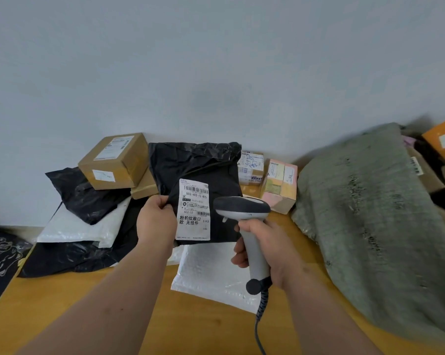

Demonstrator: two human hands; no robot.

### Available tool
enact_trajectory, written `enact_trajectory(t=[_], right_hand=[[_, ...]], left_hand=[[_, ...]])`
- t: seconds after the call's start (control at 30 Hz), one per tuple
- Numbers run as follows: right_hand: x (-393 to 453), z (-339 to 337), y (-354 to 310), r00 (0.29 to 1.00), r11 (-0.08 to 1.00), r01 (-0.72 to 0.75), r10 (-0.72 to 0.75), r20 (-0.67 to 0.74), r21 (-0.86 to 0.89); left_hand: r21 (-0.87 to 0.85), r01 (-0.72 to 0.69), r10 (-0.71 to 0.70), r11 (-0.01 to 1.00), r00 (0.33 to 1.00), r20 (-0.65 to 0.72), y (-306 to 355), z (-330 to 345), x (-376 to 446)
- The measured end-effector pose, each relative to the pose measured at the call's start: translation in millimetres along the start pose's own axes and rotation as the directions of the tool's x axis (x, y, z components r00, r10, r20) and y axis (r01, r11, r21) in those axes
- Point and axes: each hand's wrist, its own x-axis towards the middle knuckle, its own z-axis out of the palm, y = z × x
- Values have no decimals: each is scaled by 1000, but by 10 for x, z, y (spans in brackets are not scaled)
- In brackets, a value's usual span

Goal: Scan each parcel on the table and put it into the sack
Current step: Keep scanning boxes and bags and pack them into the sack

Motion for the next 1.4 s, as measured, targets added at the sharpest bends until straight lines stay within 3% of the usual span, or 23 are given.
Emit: enact_trajectory(t=[0.97, 1.4], right_hand=[[-706, 98, 159, 995, 997, 78, -76, -60, 23], [-886, 83, 295, 986, 987, 148, -141, -92, 65]], left_hand=[[-67, -93, 96, 993, 994, 44, 7, -294, -333], [24, -223, 222, 974, 974, 47, 112, -401, -601]])
